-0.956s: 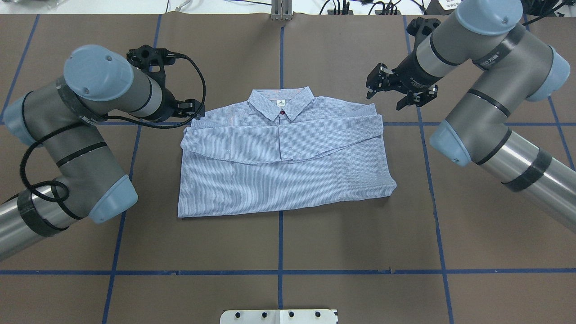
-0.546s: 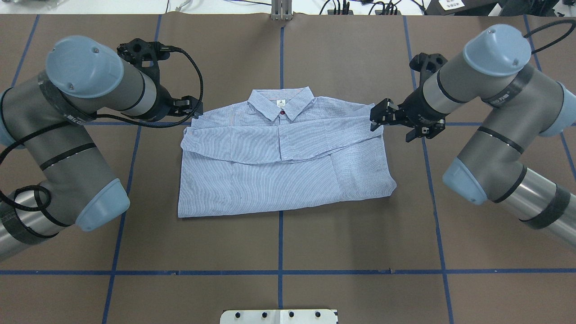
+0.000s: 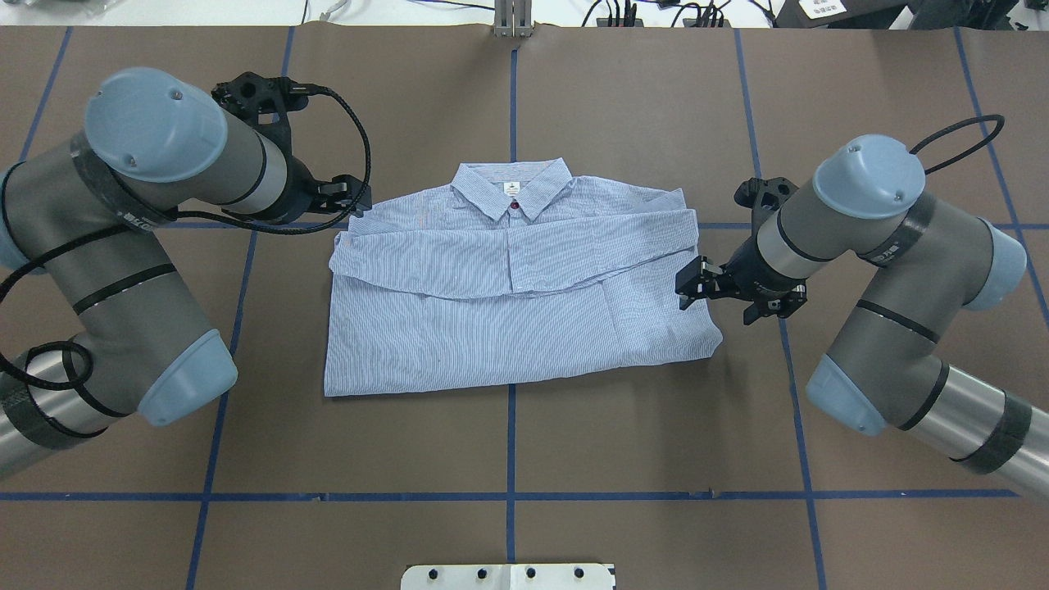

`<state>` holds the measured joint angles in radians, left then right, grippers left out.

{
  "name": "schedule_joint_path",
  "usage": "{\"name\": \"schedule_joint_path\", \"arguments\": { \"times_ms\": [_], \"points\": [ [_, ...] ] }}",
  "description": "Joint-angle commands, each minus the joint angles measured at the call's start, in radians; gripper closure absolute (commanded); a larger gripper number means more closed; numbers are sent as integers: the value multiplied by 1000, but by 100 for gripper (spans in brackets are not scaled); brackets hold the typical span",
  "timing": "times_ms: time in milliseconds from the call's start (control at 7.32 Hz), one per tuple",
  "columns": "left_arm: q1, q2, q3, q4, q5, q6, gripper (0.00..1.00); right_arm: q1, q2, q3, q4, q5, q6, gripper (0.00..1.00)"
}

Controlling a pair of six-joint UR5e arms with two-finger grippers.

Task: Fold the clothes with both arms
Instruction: 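Move the right gripper to the folded side edge while the left holds still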

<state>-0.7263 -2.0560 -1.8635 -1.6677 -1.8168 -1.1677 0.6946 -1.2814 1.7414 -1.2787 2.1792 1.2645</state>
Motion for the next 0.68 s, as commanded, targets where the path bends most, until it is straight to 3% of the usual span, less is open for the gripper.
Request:
{"name": "schedule_joint_path", "arguments": {
  "times_ms": [0, 273, 546],
  "points": [
    [1, 0, 3, -1, 4, -6, 0, -38, 7, -11, 1, -15, -8, 3],
    [1, 2, 4, -3, 2, -6, 0, -38, 13, -10, 1, -16, -8, 29],
    [1, 2, 4, -3, 2, -4, 0, -24, 14, -10, 1, -12, -8, 63]
  ]
}}
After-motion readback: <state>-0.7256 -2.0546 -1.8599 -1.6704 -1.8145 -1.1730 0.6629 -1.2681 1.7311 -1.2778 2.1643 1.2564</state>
